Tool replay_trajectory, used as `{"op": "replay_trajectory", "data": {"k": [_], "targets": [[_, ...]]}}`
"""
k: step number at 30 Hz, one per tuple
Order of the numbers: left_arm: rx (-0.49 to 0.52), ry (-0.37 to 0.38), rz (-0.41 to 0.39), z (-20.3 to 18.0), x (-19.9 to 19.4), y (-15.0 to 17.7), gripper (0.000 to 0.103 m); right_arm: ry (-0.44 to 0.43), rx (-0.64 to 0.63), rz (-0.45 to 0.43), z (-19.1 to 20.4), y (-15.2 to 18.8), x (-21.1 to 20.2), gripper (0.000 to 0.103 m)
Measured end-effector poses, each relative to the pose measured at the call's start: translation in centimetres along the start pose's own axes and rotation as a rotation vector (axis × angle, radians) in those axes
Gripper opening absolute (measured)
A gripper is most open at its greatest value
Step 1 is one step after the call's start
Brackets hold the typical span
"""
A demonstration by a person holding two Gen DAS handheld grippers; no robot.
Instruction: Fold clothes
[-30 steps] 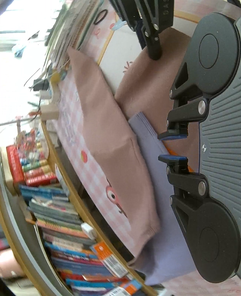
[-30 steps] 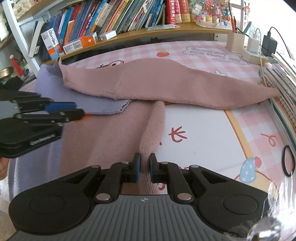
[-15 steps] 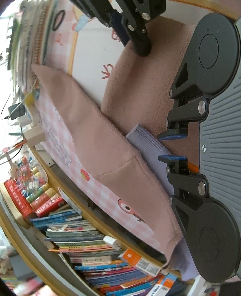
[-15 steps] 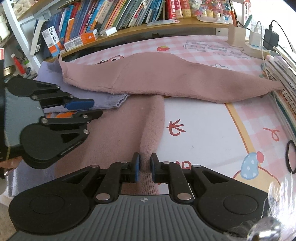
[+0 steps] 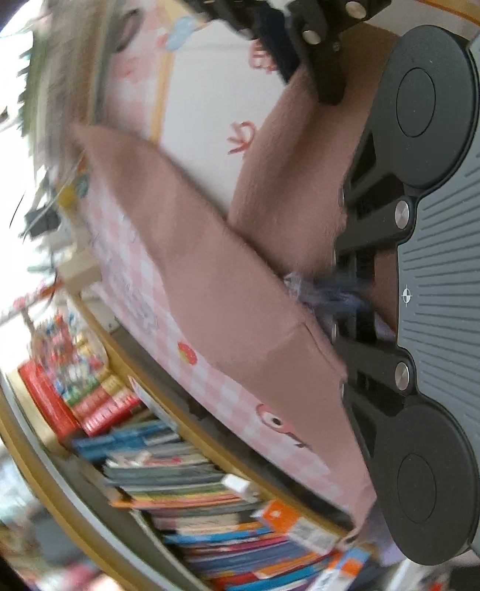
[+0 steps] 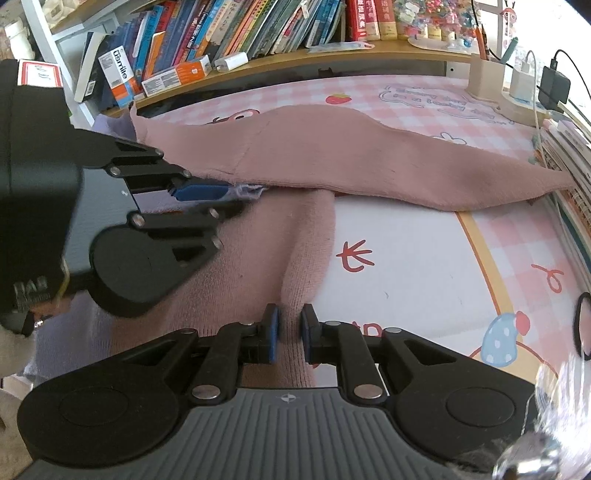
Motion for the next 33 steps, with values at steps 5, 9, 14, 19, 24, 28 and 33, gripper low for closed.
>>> {"op": "replay_trajectory", "data": {"k": [5,9,14,19,24,28,33], "targets": [[-0.244,-0.064,-0.112,6.9,-3.7,0.5,0.005,0.015,0.002,0.006,0.1,-0.1,0.0,0.012],[-0.478,-0.176,-0.158,16.1,-6.4,4.8,0.005,0.039,0.018,0.001,0.2,-0.2,0.1,0.012],[-0.716,-0.341,-0.153,26.5,-9.6,13.8,0.004,0.076,0.050,-0.006,0.3,-0.3,0.2,0.012],[-0.872,-0.484,-0.090,33.1,-12.0,22.0,0.005,0.122,0.075,-0.006,0.6,-0.4,0.3,0.012],[-0.924,-0.564,-0.055,35.9,-13.0,27.1,0.005,0.176,0.068,0.006,1.2,-0.6,0.6,0.016],[-0.944,-0.606,-0.026,37.6,-13.4,29.9,0.005,0.199,0.080,0.019,1.3,-0.8,0.7,0.016],[-0.989,-0.627,0.013,39.1,-13.4,33.3,0.005,0.237,0.085,0.027,1.6,-0.9,0.8,0.016]]}}
Point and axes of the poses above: each gripper's, at about its wrist camera, not at the fingertips, and x roughly the way its jaws point, z to its left, y to its underside, the point moved 9 cm from there along x, roughly the way its jaws point, and after that the axes turned 9 degrees about z, right-handed, at the moved point
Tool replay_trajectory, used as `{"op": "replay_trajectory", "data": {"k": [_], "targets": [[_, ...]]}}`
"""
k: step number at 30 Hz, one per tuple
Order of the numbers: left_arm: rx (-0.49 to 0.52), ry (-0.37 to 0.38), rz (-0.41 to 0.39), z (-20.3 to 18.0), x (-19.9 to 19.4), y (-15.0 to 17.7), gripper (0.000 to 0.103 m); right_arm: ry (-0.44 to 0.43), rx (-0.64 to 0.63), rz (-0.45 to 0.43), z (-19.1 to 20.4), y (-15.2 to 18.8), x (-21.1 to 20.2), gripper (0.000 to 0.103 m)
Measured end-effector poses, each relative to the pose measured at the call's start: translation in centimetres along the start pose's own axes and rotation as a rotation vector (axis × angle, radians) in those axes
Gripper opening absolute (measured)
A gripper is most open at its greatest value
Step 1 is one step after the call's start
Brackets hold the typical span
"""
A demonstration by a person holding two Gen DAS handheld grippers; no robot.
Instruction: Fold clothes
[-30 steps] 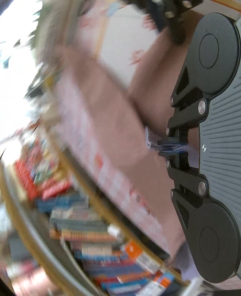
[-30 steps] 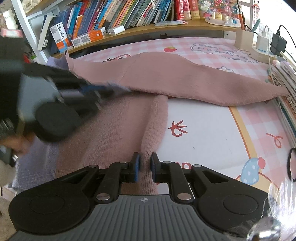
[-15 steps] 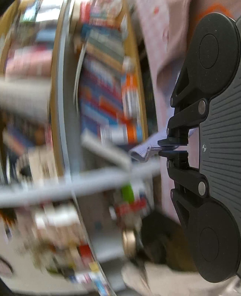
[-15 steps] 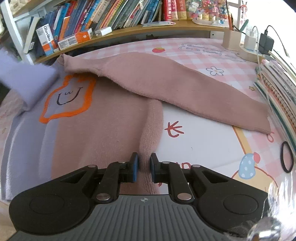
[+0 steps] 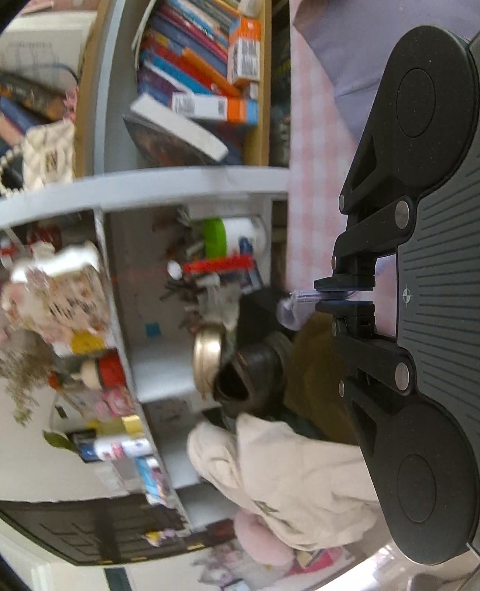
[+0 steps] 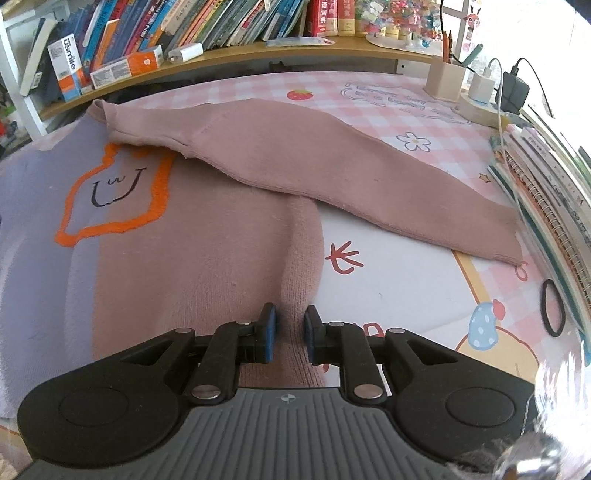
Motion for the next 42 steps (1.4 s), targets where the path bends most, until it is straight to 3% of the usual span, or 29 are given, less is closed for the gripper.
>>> {"op": "replay_trajectory", "data": {"k": [8,15,19,23,26,33,39,42], "targets": [[-0.001,0.037,0.006,1.4,1.7,1.2,0.005,0.045,0.036,0.012,0.2,-0.1,0.0,0.013],[-0.006,0.082,-0.077,1.7,1.7,-1.9,0.005,0.021,0.081,0.029,1.2,0.2,-0.1,0.011],[0.026,0.015,0.048,2.1,3.5,-0.2,0.014,0.008,0.082,0.031,2.0,0.6,-0.3,0.011],[0.085,-0.017,0.083,1.6,2.2,2.5,0.041,0.026,0.072,0.026,2.2,0.7,-0.4,0.015],[0.114,0.040,0.065,-0.5,-0.4,4.1,0.046,0.062,0.028,0.023,2.4,0.5,-0.6,0.022],[0.311,0.358,0.082,-11.0,-7.9,8.9,0.046,0.143,-0.153,-0.046,2.2,-2.0,-1.3,0.026],[0.467,0.485,0.081,-18.0,-12.9,12.7,0.054,0.188,-0.340,-0.091,1.1,-4.1,-0.9,0.028],[0.479,0.502,0.099,-19.9,-14.2,13.5,0.055,0.193,-0.412,-0.096,-0.2,-4.6,-0.4,0.028]]}}
Point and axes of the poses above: each gripper's, at about its wrist camera, not at the fingertips, and x roughly the way its jaws point, z to its left, y to its underside, the point moved 9 cm from there along x, roughly the way its jaws point, and after that the axes turned 9 degrees about z, right-handed, at the moved point
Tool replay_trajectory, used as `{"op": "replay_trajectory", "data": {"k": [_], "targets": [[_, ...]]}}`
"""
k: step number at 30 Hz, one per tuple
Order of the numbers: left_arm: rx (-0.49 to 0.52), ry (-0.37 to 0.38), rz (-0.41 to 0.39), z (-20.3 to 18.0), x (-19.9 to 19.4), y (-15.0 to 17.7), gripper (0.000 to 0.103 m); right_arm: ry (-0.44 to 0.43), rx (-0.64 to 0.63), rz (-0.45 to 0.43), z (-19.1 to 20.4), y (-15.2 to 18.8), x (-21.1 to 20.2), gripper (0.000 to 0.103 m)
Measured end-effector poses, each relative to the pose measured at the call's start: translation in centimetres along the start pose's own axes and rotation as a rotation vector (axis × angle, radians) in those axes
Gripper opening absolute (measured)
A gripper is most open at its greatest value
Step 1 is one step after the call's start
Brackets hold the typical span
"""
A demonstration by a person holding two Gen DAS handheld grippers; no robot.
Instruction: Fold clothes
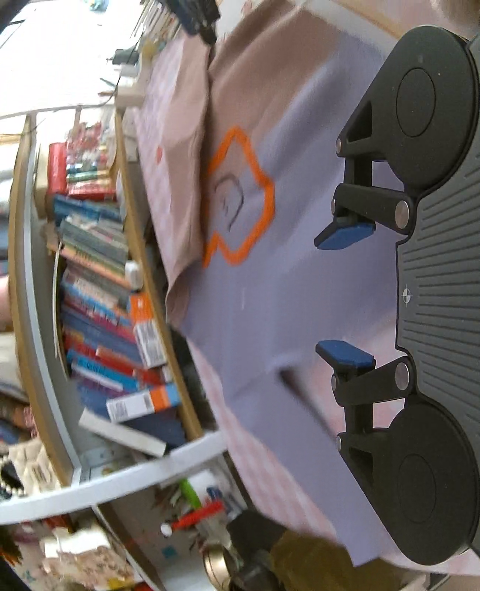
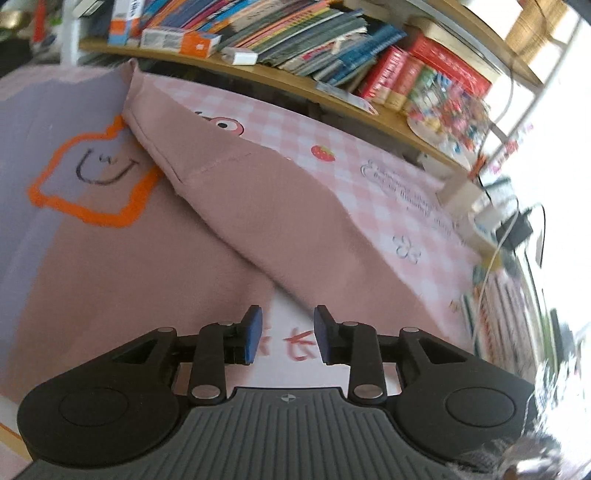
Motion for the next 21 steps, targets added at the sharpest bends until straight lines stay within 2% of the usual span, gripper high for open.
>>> {"op": "replay_trajectory", "data": {"k": [5,13,14,15,16,21], "targets": [[-0.049,-0.065,0.063,-2.0,0.5,0.0,0.055,-0.043,-0.070,-0.006,-1.6,0.2,2.1,0.028],[-0.182,-0.200,0.174,-4.6,0.8,1.4,0.055,-0.185,-0.223,-0.046,-2.2,-1.0,4.6,0.027],[-0.200,-0.216,0.185,-4.9,0.8,1.7,0.056,-0.203,-0.237,-0.052,-2.4,-1.3,4.8,0.026],[-0.215,-0.232,0.196,-5.3,0.8,1.9,0.056,-0.220,-0.249,-0.057,-2.7,-1.7,4.9,0.020],[-0.223,-0.249,0.208,-5.7,0.8,2.2,0.056,-0.233,-0.258,-0.065,-3.0,-2.1,5.0,0.005],[-0.201,-0.323,0.234,-6.9,0.9,2.1,0.056,-0.183,-0.250,-0.176,-6.1,-6.2,5.1,0.004]]}}
Point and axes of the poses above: each gripper's, at about its wrist camera, not at the fingertips, and x roughly the way its jaws point, z to its left, y to its underside, the point moved 9 cm from there along x, roughly the way its jaws point, and after that the axes turned 9 degrees about z, right-handed, at the moved point
